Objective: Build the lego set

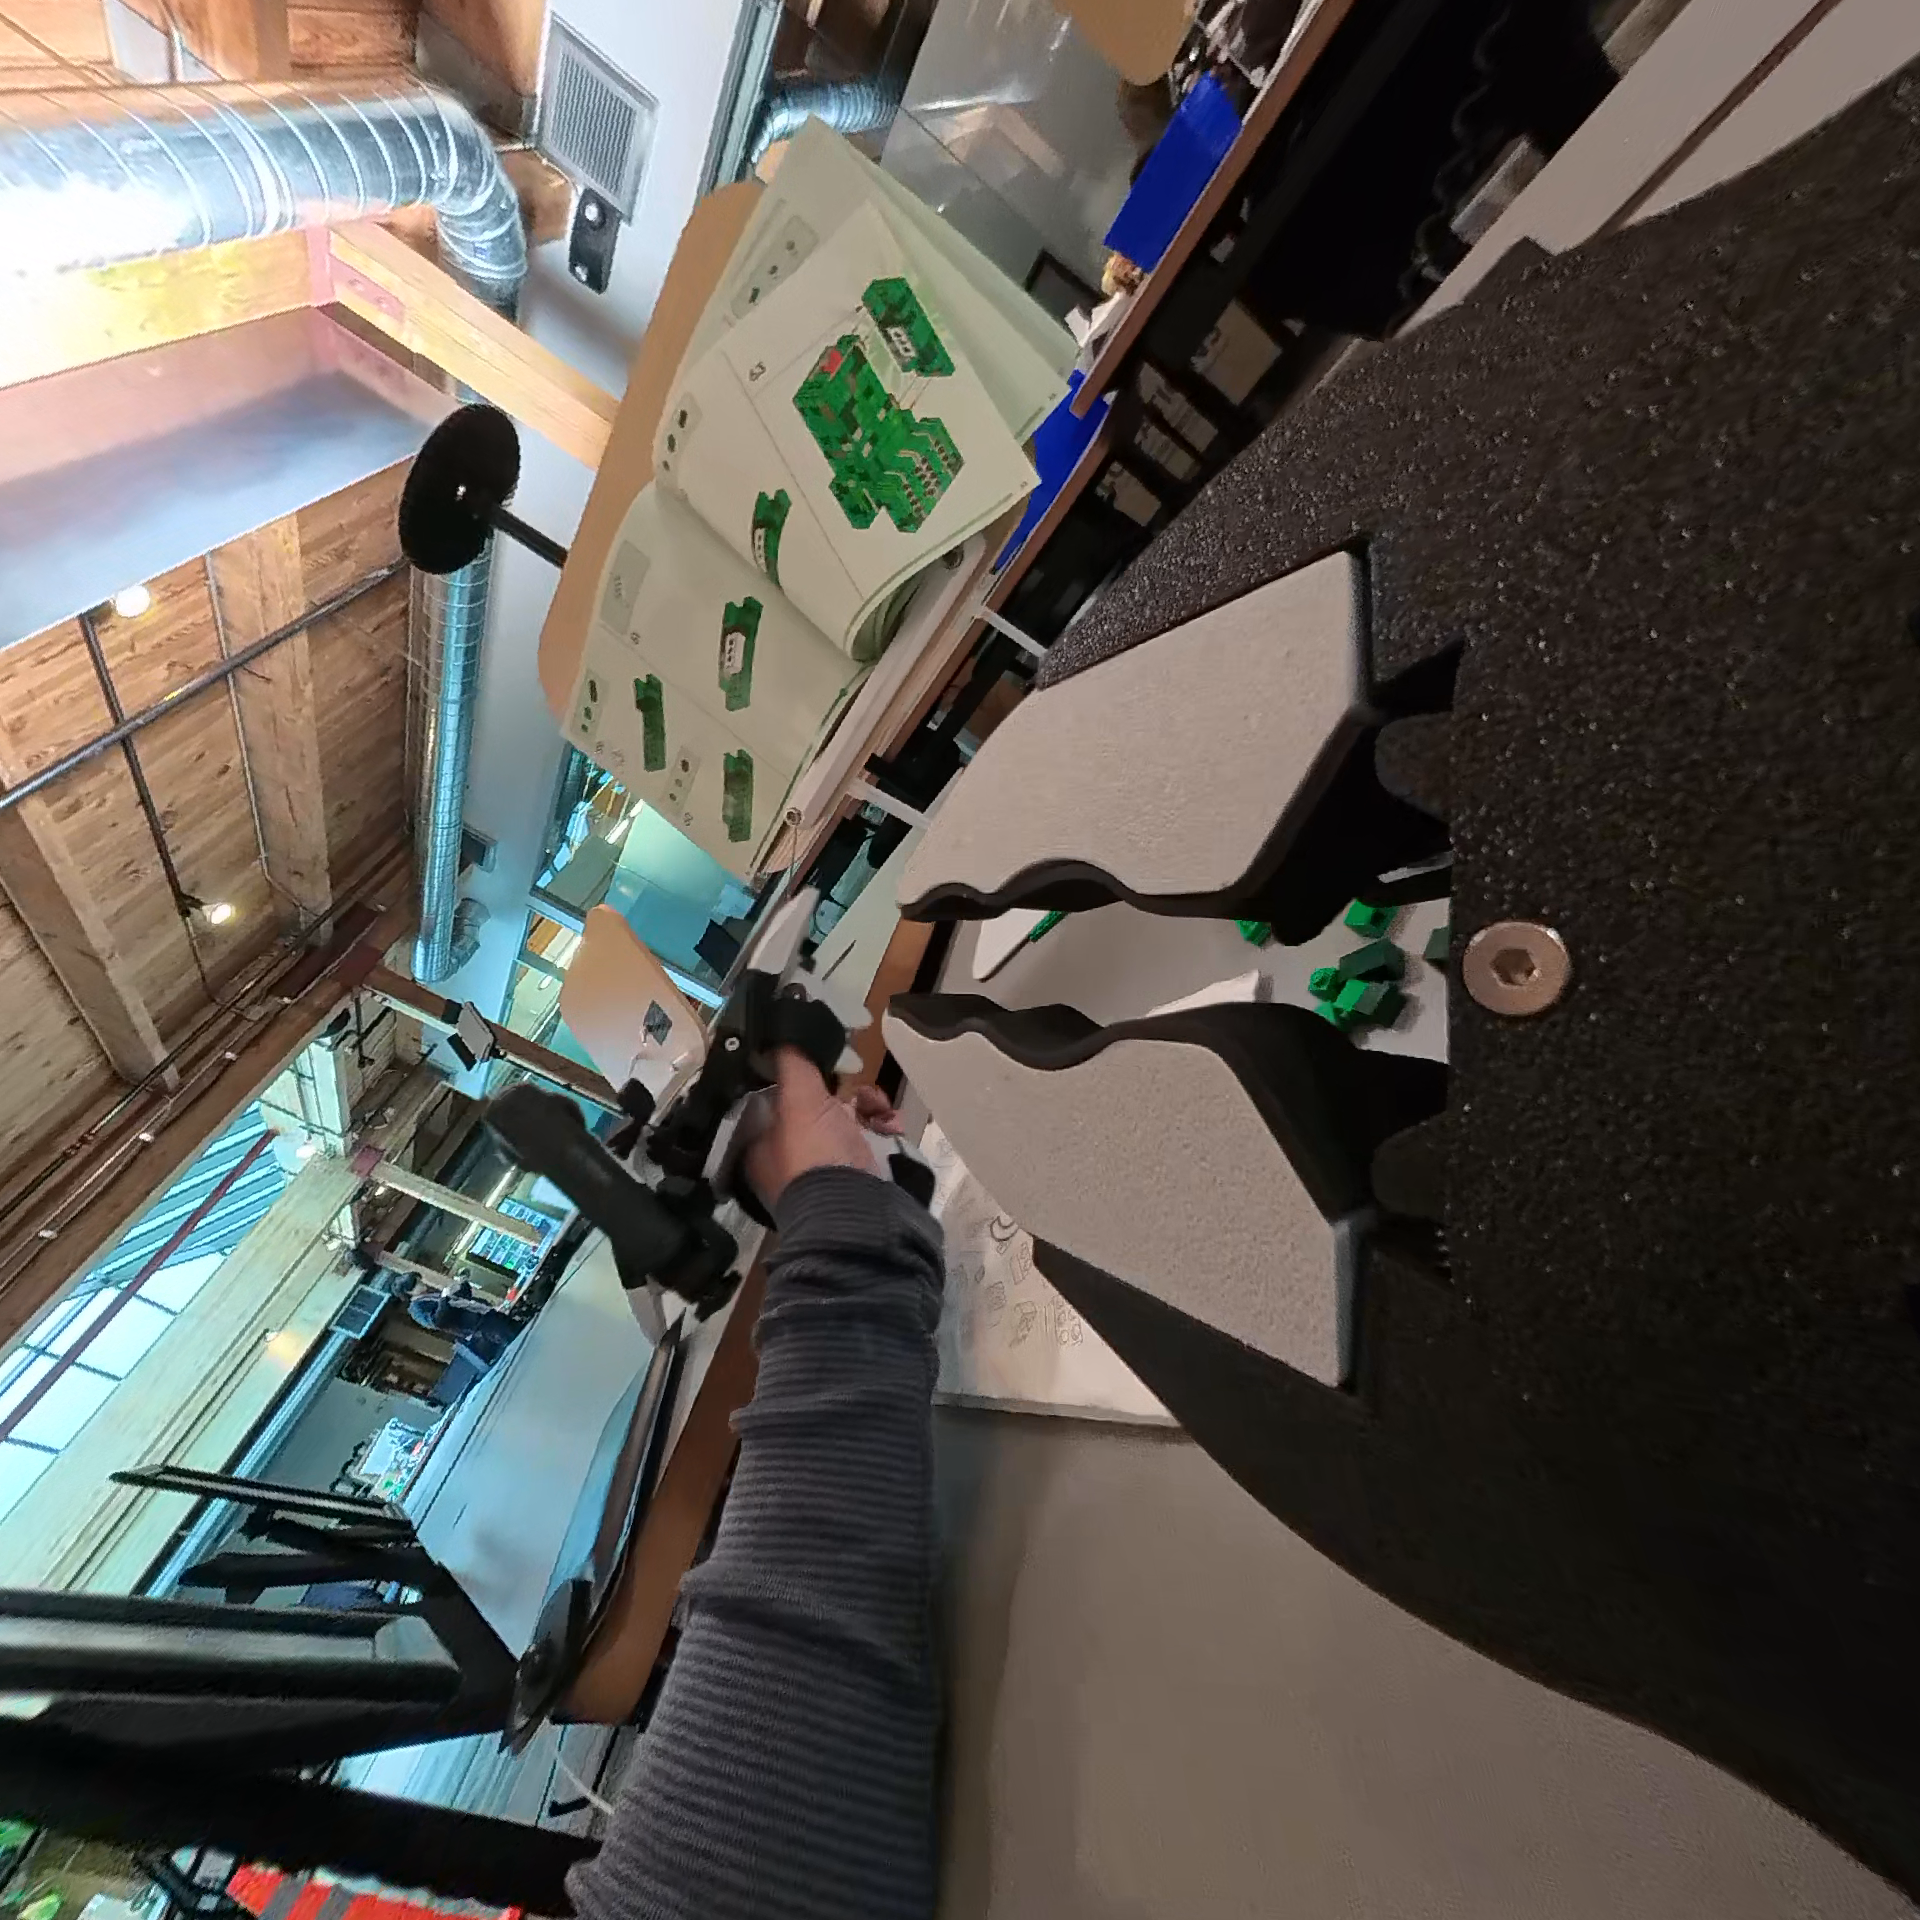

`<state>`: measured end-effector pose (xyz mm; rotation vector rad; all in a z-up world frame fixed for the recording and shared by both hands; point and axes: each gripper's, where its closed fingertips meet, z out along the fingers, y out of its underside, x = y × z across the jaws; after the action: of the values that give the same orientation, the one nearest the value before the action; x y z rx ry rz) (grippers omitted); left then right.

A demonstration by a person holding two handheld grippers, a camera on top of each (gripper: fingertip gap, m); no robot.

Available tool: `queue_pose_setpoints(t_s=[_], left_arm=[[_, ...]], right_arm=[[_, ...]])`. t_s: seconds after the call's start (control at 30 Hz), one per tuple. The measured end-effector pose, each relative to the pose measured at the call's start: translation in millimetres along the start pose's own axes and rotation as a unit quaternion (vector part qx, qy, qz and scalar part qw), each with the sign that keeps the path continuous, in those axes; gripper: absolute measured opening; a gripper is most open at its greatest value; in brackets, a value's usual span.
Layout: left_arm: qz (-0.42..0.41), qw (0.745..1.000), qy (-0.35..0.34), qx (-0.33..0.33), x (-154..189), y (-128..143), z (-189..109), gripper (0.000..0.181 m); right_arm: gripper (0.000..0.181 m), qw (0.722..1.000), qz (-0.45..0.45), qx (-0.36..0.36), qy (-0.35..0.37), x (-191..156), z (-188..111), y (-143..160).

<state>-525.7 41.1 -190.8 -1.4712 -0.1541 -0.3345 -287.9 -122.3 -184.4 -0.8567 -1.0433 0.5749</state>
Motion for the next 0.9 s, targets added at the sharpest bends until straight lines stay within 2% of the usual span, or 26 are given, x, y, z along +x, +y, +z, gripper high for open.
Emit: queue_pose_setpoints(t_s=[0.1, 0.2, 0.37, 0.5, 0.77, 0.9], left_arm=[[-0.010, 1.000, 0.008, -0.016, 2.9, 11.2, 3.9, 0.073], [0.018, 0.999, 0.018, -0.035, 8.7, 15.4, 6.8, 0.071], [0.049, 0.998, 0.023, -0.036, 16.5, 14.1, 5.3, 0.054], [0.030, 0.998, 0.022, -0.059, 13.2, 20.1, 7.1, 0.052], [0.018, 0.999, 0.005, -0.037, 0.2, 7.4, 2.4, 0.053], [0.023, 0.999, -0.042, -0.005, -20.8, -22.9, 12.9, 0.050]], right_arm=[[0.012, 1.000, -0.014, -0.001, 0.000, -1.2, 0.4, -0.8], [0.012, 1.000, -0.015, -0.005, 0.006, 2.2, 0.3, 0.7], [0.011, 1.000, -0.022, -0.004, 0.019, 8.7, -2.2, -0.3], [0.010, 0.999, -0.025, -0.004, 0.022, 10.0, -3.0, 0.0], [0.009, 1.000, -0.017, -0.003, 0.010, 3.7, -1.7, 1.1], [0.008, 1.000, -0.019, -0.009, 0.004, -0.1, 0.0, 6.3]])
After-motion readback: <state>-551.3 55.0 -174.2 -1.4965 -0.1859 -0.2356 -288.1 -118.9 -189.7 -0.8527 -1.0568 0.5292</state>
